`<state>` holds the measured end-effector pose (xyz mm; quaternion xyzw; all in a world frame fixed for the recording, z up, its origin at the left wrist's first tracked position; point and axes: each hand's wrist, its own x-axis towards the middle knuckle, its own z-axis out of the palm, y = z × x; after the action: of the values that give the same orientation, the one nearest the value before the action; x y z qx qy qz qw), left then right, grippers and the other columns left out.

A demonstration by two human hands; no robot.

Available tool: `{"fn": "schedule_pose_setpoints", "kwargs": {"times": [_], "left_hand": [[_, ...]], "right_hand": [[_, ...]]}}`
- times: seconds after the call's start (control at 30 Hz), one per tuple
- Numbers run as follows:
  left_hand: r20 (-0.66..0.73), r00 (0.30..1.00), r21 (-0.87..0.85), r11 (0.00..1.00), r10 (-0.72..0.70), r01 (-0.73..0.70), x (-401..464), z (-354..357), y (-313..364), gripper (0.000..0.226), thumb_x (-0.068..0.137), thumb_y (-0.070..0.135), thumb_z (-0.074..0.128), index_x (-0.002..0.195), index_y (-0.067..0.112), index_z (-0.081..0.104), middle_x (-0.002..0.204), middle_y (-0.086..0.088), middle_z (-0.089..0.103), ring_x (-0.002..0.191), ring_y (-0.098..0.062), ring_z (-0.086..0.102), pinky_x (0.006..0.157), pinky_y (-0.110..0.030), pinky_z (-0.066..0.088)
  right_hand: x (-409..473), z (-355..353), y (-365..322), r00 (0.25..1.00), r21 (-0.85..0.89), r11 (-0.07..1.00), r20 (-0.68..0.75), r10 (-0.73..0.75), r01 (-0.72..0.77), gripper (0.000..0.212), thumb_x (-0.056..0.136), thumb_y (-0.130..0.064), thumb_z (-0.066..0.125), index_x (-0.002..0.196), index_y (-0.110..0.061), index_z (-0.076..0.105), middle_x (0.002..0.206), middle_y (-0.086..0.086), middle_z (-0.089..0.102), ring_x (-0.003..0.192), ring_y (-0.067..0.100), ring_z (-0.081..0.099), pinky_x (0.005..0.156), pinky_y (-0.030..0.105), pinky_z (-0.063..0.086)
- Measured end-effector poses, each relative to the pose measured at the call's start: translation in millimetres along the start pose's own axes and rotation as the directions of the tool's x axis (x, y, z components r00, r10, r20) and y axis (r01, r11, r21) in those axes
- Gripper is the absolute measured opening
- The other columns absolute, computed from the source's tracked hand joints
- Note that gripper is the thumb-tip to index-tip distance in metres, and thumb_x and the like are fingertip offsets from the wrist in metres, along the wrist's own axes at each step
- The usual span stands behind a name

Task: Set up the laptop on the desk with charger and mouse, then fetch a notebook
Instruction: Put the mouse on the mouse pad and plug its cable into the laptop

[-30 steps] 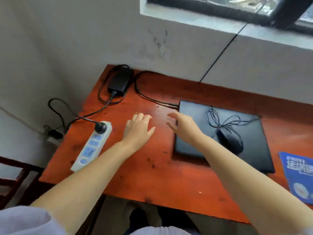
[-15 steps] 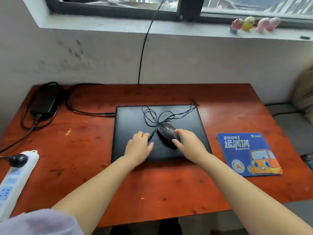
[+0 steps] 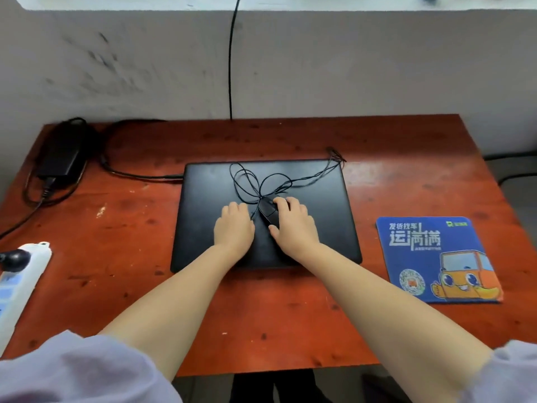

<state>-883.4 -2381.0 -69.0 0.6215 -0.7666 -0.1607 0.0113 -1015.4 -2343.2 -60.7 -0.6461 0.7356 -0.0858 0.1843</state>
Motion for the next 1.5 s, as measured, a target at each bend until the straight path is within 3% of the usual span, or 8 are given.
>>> {"fn": "schedule_pose_setpoints", "kwargs": {"times": [0.37, 0.6, 0.8, 0.93, 1.13, 1.27, 1.37, 1.5], "left_hand": [[0.099, 0.955, -0.312, 0.92, 0.28, -0.237, 23.9, -30.5, 69.3, 0.015, 0.093, 0.018, 0.048, 0.105, 0.009, 0.045, 0.108, -0.016, 0.063, 0.092, -0.036, 0.056, 0.079, -0.041, 0.047], [0.171, 0.866, -0.331, 0.856, 0.469, -0.398, 21.8, 0.8, 145.7, 0.016, 0.089, 0.022, 0.055, 0.101, 0.013, 0.049, 0.104, -0.012, 0.067, 0.09, -0.034, 0.059, 0.077, -0.039, 0.049], [0.181, 0.844, -0.335, 0.839, 0.505, -0.429, 28.0, 22.1, 193.6, 0.019, 0.088, 0.028, 0.06, 0.101, 0.016, 0.054, 0.103, -0.01, 0.068, 0.083, -0.028, 0.057, 0.073, -0.035, 0.047], [0.165, 0.83, -0.335, 0.822, 0.533, -0.461, 38.5, 22.2, 214.8, 0.018, 0.088, 0.021, 0.058, 0.103, 0.012, 0.057, 0.104, -0.012, 0.067, 0.092, -0.029, 0.06, 0.08, -0.038, 0.049], [0.101, 0.821, -0.323, 0.799, 0.562, -0.508, 58.6, 3.2, 225.1, 0.018, 0.088, 0.02, 0.059, 0.105, 0.014, 0.06, 0.103, -0.008, 0.059, 0.096, -0.024, 0.058, 0.083, -0.038, 0.048], [0.068, 0.833, -0.312, 0.804, 0.549, -0.505, 78.9, -12.2, 219.2, 0.019, 0.086, 0.019, 0.061, 0.104, 0.011, 0.061, 0.102, -0.006, 0.063, 0.093, -0.024, 0.058, 0.081, -0.04, 0.048], [0.049, 0.875, -0.343, 0.831, 0.482, -0.439, 93.7, -12.2, 210.0, 0.013, 0.085, 0.021, 0.062, 0.094, 0.015, 0.054, 0.083, 0.004, 0.059, 0.077, -0.019, 0.055, 0.066, -0.032, 0.045], [0.165, 0.892, -0.315, 0.88, 0.42, -0.356, 108.7, 4.1, 199.4, 0.024, 0.084, 0.032, 0.063, 0.093, 0.022, 0.044, 0.078, 0.008, 0.053, 0.07, -0.015, 0.05, 0.059, -0.027, 0.04]], "right_hand": [[-55.5, -78.3, 119.5, 0.893, -0.01, 0.922, -0.254, 0.371, -0.386, 0.056, 0.08, -0.023, 0.061, 0.131, -0.017, 0.04, 0.132, 0.011, 0.041, 0.115, 0.035, 0.041, 0.09, 0.048, 0.04], [-129.0, -80.9, 221.2, 0.739, -0.003, 0.752, -0.185, 0.648, -0.659, 0.058, 0.081, -0.022, 0.062, 0.133, -0.016, 0.039, 0.136, 0.013, 0.04, 0.123, 0.036, 0.039, 0.094, 0.05, 0.04], [-140.3, -67.9, 253.5, 0.721, 0.018, 0.724, -0.084, 0.688, -0.689, 0.059, 0.085, -0.028, 0.06, 0.136, -0.015, 0.034, 0.139, 0.014, 0.039, 0.122, 0.035, 0.04, 0.096, 0.046, 0.037], [-121.5, -82.7, 260.0, 0.8, 0.06, 0.808, -0.115, 0.589, -0.586, 0.059, 0.087, -0.035, 0.058, 0.137, -0.014, 0.034, 0.142, 0.011, 0.037, 0.131, 0.029, 0.035, 0.103, 0.044, 0.036], [-42.3, -131.4, 220.0, 0.924, 0.309, 0.948, -0.334, 0.184, -0.076, 0.053, 0.088, -0.02, 0.059, 0.136, -0.006, 0.04, 0.14, 0.009, 0.044, 0.132, 0.022, 0.037, 0.109, 0.031, 0.028], [15.9, -143.6, 190.3, 0.995, 0.292, 0.952, -0.079, -0.067, 0.087, 0.039, 0.092, -0.022, 0.053, 0.129, -0.011, 0.05, 0.121, 0.006, 0.064, 0.11, 0.02, 0.058, 0.108, 0.034, 0.034], [42.5, -144.6, 189.3, 0.995, 0.353, 0.935, 0.065, -0.069, 0.042, 0.024, 0.093, -0.023, 0.052, 0.109, -0.008, 0.064, 0.093, 0.007, 0.07, 0.082, 0.018, 0.061, 0.077, 0.03, 0.045], [63.8, -133.8, 204.6, 0.976, 0.325, 0.945, 0.213, -0.049, -0.024, 0.027, 0.094, -0.029, 0.051, 0.097, -0.009, 0.068, 0.091, 0.011, 0.07, 0.083, 0.026, 0.063, 0.075, 0.038, 0.048]]}}
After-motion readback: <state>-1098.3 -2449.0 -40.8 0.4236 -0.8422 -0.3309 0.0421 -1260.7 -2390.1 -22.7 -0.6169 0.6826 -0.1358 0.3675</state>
